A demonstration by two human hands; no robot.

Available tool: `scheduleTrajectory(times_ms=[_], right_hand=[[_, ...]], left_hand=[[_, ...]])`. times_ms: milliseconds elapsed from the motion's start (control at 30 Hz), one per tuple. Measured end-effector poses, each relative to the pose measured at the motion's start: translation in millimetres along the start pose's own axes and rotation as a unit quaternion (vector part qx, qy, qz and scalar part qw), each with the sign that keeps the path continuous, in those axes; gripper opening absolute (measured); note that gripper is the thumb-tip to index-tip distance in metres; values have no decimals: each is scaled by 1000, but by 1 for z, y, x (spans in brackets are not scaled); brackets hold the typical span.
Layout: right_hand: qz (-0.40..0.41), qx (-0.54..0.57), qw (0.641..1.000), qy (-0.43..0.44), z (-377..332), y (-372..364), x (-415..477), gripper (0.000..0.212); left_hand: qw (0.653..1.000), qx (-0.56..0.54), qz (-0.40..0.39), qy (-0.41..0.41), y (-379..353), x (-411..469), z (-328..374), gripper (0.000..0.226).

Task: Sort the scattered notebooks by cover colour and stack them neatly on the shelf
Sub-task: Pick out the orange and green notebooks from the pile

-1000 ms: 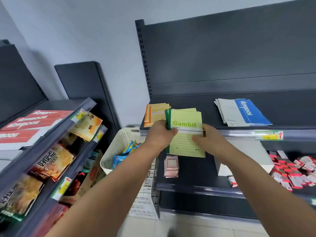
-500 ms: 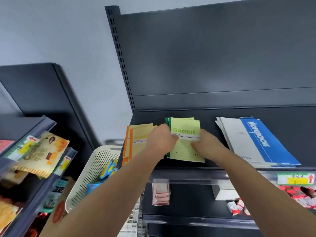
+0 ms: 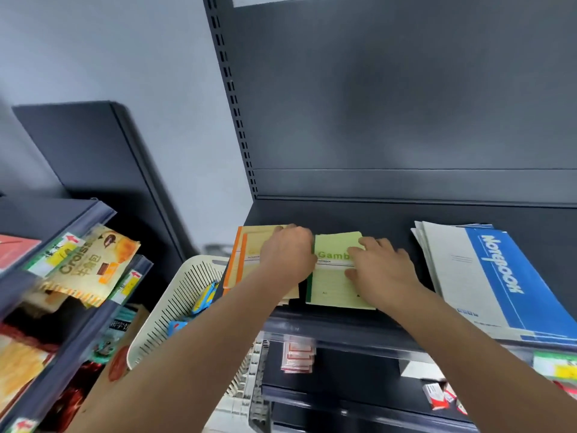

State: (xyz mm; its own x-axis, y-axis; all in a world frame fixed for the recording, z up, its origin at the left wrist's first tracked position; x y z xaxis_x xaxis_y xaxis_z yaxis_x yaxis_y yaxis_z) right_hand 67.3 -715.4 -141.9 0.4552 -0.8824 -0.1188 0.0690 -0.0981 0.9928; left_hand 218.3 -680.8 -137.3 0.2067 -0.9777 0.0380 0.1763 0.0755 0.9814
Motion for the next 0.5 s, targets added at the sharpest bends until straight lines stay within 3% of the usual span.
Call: scheduleTrajectory(times_ms=[233, 500], right_hand=[[37, -10, 990, 133, -29, 13, -2, 27], [59, 26, 948, 311, -138, 24, -27, 29]], left_hand=[[993, -14, 7, 118, 22, -50, -27, 34], [962, -21, 19, 272, 52, -161, -88, 29]])
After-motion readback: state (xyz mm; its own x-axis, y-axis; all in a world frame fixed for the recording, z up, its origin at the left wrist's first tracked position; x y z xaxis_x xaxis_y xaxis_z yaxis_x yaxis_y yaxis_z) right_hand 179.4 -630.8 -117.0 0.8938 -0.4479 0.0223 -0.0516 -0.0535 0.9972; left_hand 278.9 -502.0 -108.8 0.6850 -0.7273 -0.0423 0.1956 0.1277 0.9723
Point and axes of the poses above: each hand's wrist, its own x-axis towards the middle knuckle, its own y-axis out of the back of the hand, z = x × y, the point moved 1 cm from there along x, towards the middle knuckle, and after that the axes turned 6 degrees about -y, right-handed, at the moved point
